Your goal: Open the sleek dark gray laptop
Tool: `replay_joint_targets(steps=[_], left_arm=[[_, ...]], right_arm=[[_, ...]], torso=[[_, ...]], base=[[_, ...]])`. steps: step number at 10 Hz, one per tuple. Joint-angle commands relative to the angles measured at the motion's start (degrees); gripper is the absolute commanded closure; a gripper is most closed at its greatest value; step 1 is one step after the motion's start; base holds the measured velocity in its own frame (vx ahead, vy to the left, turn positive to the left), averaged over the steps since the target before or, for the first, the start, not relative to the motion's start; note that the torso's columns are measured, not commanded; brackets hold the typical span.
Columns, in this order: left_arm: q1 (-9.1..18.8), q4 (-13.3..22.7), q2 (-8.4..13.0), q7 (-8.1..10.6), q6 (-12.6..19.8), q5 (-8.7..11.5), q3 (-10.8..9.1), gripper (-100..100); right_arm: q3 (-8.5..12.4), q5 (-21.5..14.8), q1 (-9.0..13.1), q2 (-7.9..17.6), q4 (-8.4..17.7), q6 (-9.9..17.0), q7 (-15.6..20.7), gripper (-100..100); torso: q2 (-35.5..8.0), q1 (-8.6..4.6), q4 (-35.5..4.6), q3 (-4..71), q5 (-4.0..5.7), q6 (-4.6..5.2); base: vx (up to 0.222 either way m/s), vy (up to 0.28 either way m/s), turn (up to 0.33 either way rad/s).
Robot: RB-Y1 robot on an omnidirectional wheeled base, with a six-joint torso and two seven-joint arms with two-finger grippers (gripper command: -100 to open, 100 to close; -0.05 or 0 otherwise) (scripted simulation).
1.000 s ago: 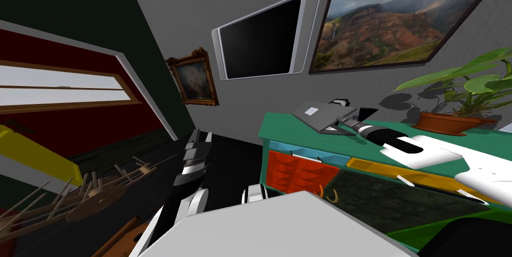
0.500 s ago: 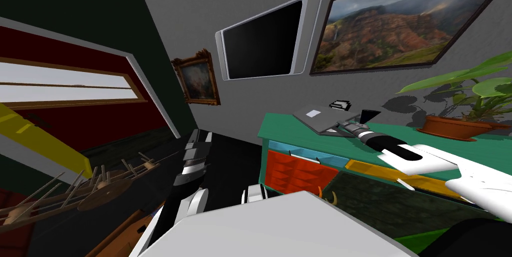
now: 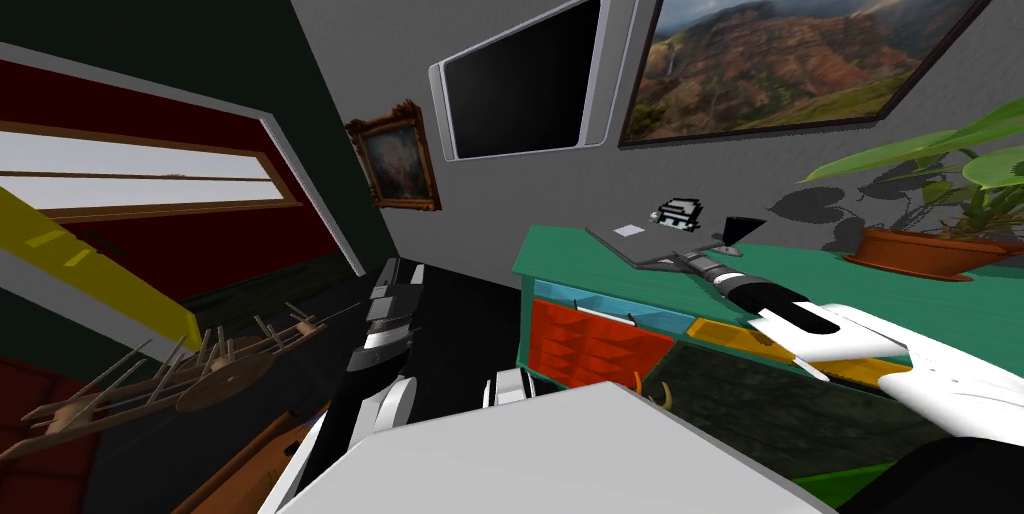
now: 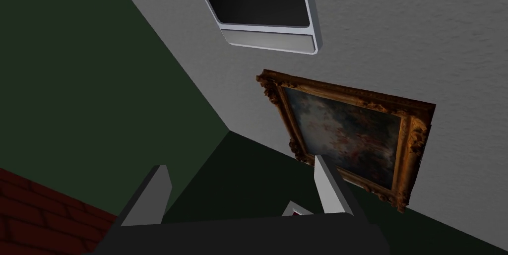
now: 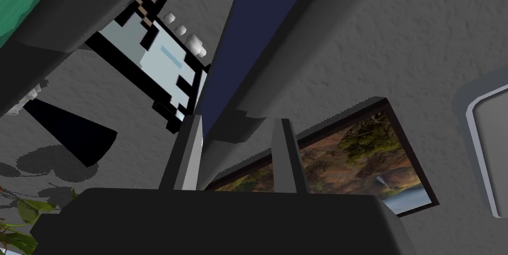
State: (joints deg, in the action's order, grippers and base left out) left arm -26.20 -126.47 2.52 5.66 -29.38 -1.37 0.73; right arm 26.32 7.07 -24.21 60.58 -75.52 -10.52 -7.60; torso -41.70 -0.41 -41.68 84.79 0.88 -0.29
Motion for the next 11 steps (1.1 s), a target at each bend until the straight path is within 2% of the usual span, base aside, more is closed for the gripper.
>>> replay_joint_targets(steps=[1,4,7,8,9,11], left_arm=[[-0.01,0.00,0.00,0.00,0.00,0.00,0.00,0],[-0.01,0.00,0.00,0.00,0.00,0.00,0.00,0],[0.00,0.00,0.00,0.00,0.00,0.00,0.00,0],[0.00,0.00,0.00,0.00,0.00,0.00,0.00,0],[0.00,0.00,0.00,0.00,0.00,0.00,0.00,0],[0.00,0.00,0.00,0.00,0.00,0.00,0.00,0]], right_arm=[[0.99,1.21,-1.57,2.91,-1.66,1.61,-1.51,-100],[2.30,2.82,-3.66,6.79,-3.87,3.76,-3.53,-100],[3.29,4.03,-5.23,9.70,-5.53,5.38,-5.04,-100],[3.19,3.89,-5.35,9.15,-5.26,5.05,-4.83,-100],[3.21,3.94,-5.38,9.25,-5.29,5.11,-4.95,0],[3.23,3.93,-5.36,9.26,-5.30,5.10,-4.94,0]], torso=[[-0.16,0.22,-0.29,0.01,-0.51,0.16],[-0.72,0.71,-0.74,-0.27,-1.18,0.25],[-0.67,0.63,-0.70,-0.25,-1.10,0.26],[-0.65,0.56,-0.68,-0.24,-1.04,0.29],[-0.63,0.46,-0.64,-0.25,-0.94,0.30],[-0.58,0.35,-0.59,-0.22,-0.84,0.30]], base=[[0.004,0.012,-0.053],[0.009,0.018,-0.047],[0.000,0.013,-0.025],[0.000,0.000,0.000],[0.000,0.000,0.000],[0.000,0.000,0.000]])
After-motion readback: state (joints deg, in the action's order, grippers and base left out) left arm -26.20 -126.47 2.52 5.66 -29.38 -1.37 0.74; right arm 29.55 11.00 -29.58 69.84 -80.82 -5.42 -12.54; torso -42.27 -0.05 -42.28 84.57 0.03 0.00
